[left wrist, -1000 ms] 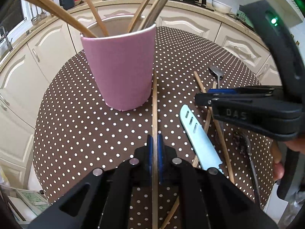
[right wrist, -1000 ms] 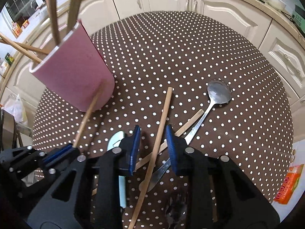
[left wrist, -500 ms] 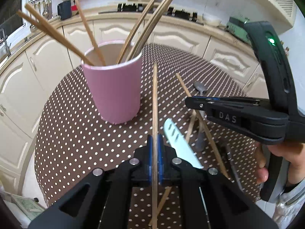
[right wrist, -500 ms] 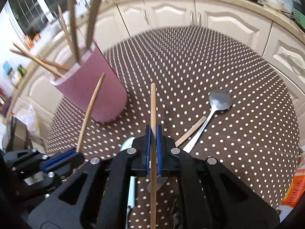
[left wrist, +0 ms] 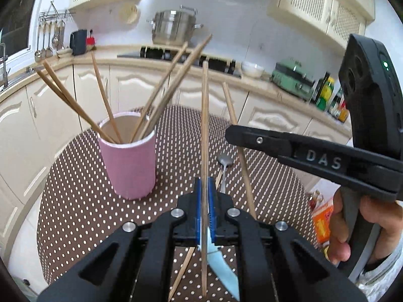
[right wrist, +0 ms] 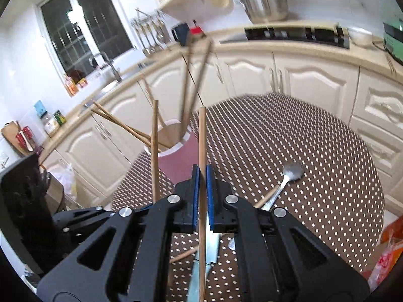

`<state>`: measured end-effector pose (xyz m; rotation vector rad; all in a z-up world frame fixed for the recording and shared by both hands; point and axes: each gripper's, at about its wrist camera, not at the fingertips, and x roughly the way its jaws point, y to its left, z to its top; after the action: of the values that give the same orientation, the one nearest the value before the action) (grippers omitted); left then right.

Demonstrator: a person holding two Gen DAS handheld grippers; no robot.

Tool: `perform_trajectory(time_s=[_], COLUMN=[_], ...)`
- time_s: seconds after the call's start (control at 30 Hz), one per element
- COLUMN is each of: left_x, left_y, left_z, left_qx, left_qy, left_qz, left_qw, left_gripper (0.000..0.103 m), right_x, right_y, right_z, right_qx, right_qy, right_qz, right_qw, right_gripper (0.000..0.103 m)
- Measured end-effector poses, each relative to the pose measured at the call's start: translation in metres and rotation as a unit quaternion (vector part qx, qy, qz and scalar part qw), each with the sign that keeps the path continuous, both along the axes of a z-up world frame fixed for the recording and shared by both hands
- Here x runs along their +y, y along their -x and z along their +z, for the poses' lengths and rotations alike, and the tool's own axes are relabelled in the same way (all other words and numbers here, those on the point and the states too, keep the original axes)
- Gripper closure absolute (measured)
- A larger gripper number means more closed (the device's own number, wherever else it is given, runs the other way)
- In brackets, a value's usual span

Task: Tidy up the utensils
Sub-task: 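Lift both held chopsticks and carry them over the pink cup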

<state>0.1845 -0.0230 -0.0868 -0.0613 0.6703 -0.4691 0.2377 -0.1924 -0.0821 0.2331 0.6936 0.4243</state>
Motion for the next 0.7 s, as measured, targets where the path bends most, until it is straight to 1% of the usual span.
perform_trajectory(time_s=[0.1, 0.2, 0.33, 0.4, 0.53, 0.7], left_x=[0.004, 0.012, 0.019, 0.022, 0.029, 0.041], left_y=[0.010, 0.011, 0.010, 0.007, 0.014, 0.007], left_z=[0.012, 0.026, 0.037, 0.044, 0.063, 0.082], left_qx=[-0.032, -0.059, -0.078, -0.089, -0.129, -0.157], left_qy=[0.017, 0.033, 0.039, 0.040, 0.039, 0.050], left_qz=[0.006, 0.013, 0.024, 0.031, 0.050, 0.069], left_qw=[0.9993, 0.9976, 0.9959, 0.9948, 0.9896, 0.9839], left_gripper=[0.098, 0.098, 0.098, 0.098, 0.098, 0.098], right_x=[0.006, 0.011, 0.020, 0.022, 0.027, 0.033], right_y=[0.011, 0.020, 0.028, 0.029, 0.029, 0.023], right_z=[0.017, 0.034, 0.049, 0.054, 0.065, 0.071], right_qx=[-0.027, -0.058, -0.101, -0.122, -0.163, -0.195], right_qy=[-0.010, -0.011, -0.013, -0.008, -0.008, -0.014], right_qz=[0.004, 0.004, 0.001, -0.007, -0.022, -0.036], right_qw=[1.000, 0.998, 0.995, 0.993, 0.986, 0.980], right_gripper=[0.097, 0.097, 0.097, 0.097, 0.097, 0.097])
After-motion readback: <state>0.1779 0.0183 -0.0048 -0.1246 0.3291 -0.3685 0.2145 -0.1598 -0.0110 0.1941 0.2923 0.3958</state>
